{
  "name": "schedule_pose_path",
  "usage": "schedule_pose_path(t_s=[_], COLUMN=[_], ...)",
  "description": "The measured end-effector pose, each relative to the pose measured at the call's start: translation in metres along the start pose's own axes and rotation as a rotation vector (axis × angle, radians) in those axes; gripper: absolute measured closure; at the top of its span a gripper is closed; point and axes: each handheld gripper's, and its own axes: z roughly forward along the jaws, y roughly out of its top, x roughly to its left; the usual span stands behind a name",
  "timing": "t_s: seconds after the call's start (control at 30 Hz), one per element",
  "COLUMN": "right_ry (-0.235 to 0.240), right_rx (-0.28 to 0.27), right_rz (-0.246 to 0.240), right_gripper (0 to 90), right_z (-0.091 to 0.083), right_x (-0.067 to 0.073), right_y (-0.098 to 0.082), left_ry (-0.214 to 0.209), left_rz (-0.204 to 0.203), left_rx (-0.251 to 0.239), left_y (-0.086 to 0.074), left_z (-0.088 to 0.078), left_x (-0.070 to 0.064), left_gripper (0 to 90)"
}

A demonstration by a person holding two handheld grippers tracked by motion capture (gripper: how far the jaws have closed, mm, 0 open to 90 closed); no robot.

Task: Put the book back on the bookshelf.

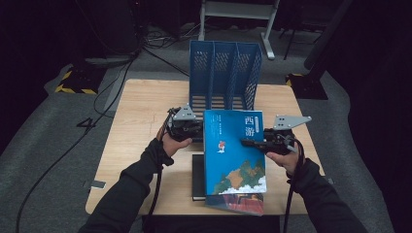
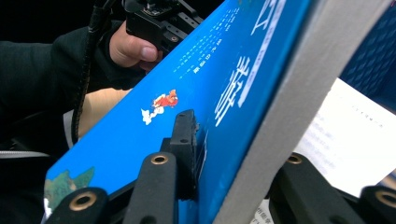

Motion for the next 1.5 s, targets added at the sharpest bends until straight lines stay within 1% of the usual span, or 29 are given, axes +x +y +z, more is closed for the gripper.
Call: schedule_pose_path(t_s=[0.03,0.13,0.23,0.3,0.33,0.37,0.4,0.47,0.53,0.57,0.63,0.67,0.7,0.73,0.77,0.8,0.87,0.93,0.97,1.0,1.03,1.1,1.13,1.17,1.2,1.27,1.33,1.4,1.5], right_ry=[-0.004,-0.029,-0.069,-0.082,-0.086,-0.09,-0.09,-0.107,-0.116,-0.116,-0.121,-0.134,-0.134,-0.137,-0.137,-0.137,-0.137,-0.137,-0.137,-0.132,-0.131,-0.127,-0.117,-0.117,-0.116,-0.113,-0.108,-0.102,-0.098], right_rx=[-0.012,-0.053,-0.084,-0.11,-0.12,-0.132,-0.132,-0.149,-0.156,-0.156,-0.161,-0.169,-0.169,-0.181,-0.189,-0.195,-0.203,-0.207,-0.207,-0.212,-0.212,-0.215,-0.216,-0.216,-0.219,-0.219,-0.22,-0.224,-0.222], right_rz=[-0.01,-0.056,-0.122,-0.139,-0.146,-0.16,-0.16,-0.181,-0.2,-0.2,-0.218,-0.243,-0.243,-0.262,-0.271,-0.277,-0.292,-0.311,-0.311,-0.328,-0.335,-0.339,-0.347,-0.347,-0.353,-0.364,-0.38,-0.383,-0.385], right_gripper=[71.8,72.3,73.1,74.9,75.5,75.8,75.8,76.6,76.6,76.6,76.5,76.5,76.5,76.6,76.7,76.8,77.0,77.1,77.1,77.1,77.2,77.2,77.2,77.2,77.2,77.2,77.2,77.2,77.2], right_z=[-0.002,-0.009,-0.017,-0.021,-0.022,-0.024,-0.024,-0.028,-0.03,-0.03,-0.031,-0.033,-0.033,-0.035,-0.037,-0.038,-0.041,-0.044,-0.044,-0.047,-0.048,-0.05,-0.053,-0.053,-0.054,-0.055,-0.057,-0.059,-0.06], right_x=[0.001,0.007,0.016,0.019,0.02,0.022,0.022,0.025,0.028,0.028,0.032,0.038,0.038,0.043,0.046,0.048,0.053,0.059,0.059,0.064,0.066,0.068,0.071,0.071,0.073,0.077,0.08,0.081,0.083], right_y=[0.0,0.0,0.002,0.003,0.004,0.004,0.004,0.005,0.003,0.003,0.001,-0.001,-0.001,-0.003,-0.004,-0.006,-0.008,-0.01,-0.01,-0.012,-0.013,-0.014,-0.015,-0.015,-0.016,-0.018,-0.019,-0.02,-0.022], left_ry=[-0.001,0.009,-0.006,-0.022,-0.027,-0.027,-0.024,-0.013,-0.021,-0.021,-0.016,-0.018,-0.018,-0.01,-0.01,-0.014,-0.005,-0.001,-0.002,0.009,0.01,0.008,0.011,0.012,0.008,0.02,0.022,0.029,0.036], left_rz=[0.018,0.047,0.058,0.064,0.083,0.083,0.094,0.119,0.124,0.124,0.125,0.124,0.124,0.132,0.132,0.133,0.13,0.126,0.124,0.113,0.111,0.114,0.118,0.115,0.114,0.126,0.125,0.139,0.16], left_rx=[-0.004,-0.011,-0.038,-0.051,-0.061,-0.061,-0.061,-0.063,-0.073,-0.073,-0.086,-0.1,-0.1,-0.114,-0.114,-0.125,-0.134,-0.138,-0.143,-0.15,-0.153,-0.16,-0.165,-0.169,-0.169,-0.169,-0.167,-0.145,-0.107], left_y=[0.004,0.017,0.029,0.036,0.041,0.041,0.044,0.048,0.047,0.047,0.046,0.046,0.046,0.046,0.046,0.046,0.046,0.045,0.045,0.044,0.044,0.044,0.043,0.043,0.042,0.04,0.036,0.033,0.026], left_z=[-0.002,-0.008,-0.012,-0.014,-0.016,-0.016,-0.018,-0.02,-0.022,-0.022,-0.024,-0.027,-0.027,-0.032,-0.032,-0.036,-0.04,-0.042,-0.044,-0.047,-0.049,-0.051,-0.052,-0.054,-0.055,-0.059,-0.062,-0.063,-0.064], left_x=[-0.001,-0.008,-0.013,-0.017,-0.02,-0.02,-0.022,-0.026,-0.029,-0.029,-0.033,-0.038,-0.038,-0.045,-0.045,-0.051,-0.057,-0.06,-0.063,-0.068,-0.07,-0.073,-0.075,-0.076,-0.077,-0.079,-0.082,-0.084,-0.087], left_gripper=[89.3,89.8,90.0,90.0,90.0,90.0,90.0,90.0,90.0,90.0,90.0,89.7,89.3,87.0,84.7,84.2,82.4,77.9,77.9,72.6,69.6,68.5,65.1,65.1,62.7,57.0,52.8,48.2,45.5])
